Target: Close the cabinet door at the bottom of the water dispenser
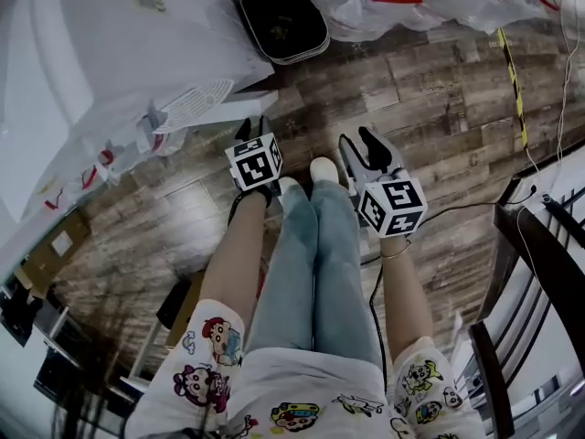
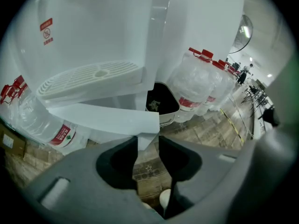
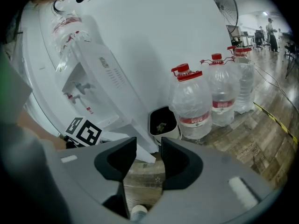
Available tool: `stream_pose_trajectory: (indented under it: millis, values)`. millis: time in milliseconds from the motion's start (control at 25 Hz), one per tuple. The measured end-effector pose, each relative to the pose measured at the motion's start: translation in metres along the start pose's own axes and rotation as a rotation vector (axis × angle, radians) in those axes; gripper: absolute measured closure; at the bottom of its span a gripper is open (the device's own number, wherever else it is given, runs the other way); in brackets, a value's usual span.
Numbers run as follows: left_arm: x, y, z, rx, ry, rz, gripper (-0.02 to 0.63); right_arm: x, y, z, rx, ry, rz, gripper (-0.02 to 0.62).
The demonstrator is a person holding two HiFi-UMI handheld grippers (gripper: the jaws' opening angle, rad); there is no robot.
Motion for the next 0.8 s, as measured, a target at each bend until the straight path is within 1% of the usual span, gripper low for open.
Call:
stream_pose_trajectory:
  millis: [40, 120, 160, 240, 520, 800]
  values:
    - [0.002, -0.003, 0.003, 0.001, 0.014, 0.005, 0.457, -0.001, -0.001, 0.000, 0.001, -0.002, -0.002, 0.433]
    - [0.011, -0.009, 0.007, 0.006, 0.073, 0.014, 0.454, -0.003, -0.003, 0.000, 0.002, -0.008, -0.005, 0.433]
    - [0.015, -0.011, 0.009, 0.008, 0.100, 0.015, 0.436, -0.003, -0.004, 0.000, 0.003, -0.011, -0.006, 0.434]
    - [0.022, -0.016, 0.014, 0.010, 0.119, 0.020, 0.428, -0.005, -0.005, 0.000, 0.003, -0.015, -0.008, 0.434]
    - [0.024, -0.028, 0.030, -0.014, 0.074, 0.039, 0.430, -0.014, -0.010, 0.002, 0.010, -0.018, -0.015, 0.434]
    - [0.024, -0.040, 0.049, -0.035, 0.058, 0.061, 0.430, -0.022, -0.013, 0.001, 0.016, -0.027, -0.015, 0.437]
Point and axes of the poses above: the fingertips, and each gripper's own axes: y backward along the fingers, x to its left, z out of its top, the point moved 6 cm from there along y, backward along the fingers, and after that the axes turned 3 degrees about -x, right-handed, at the moved point
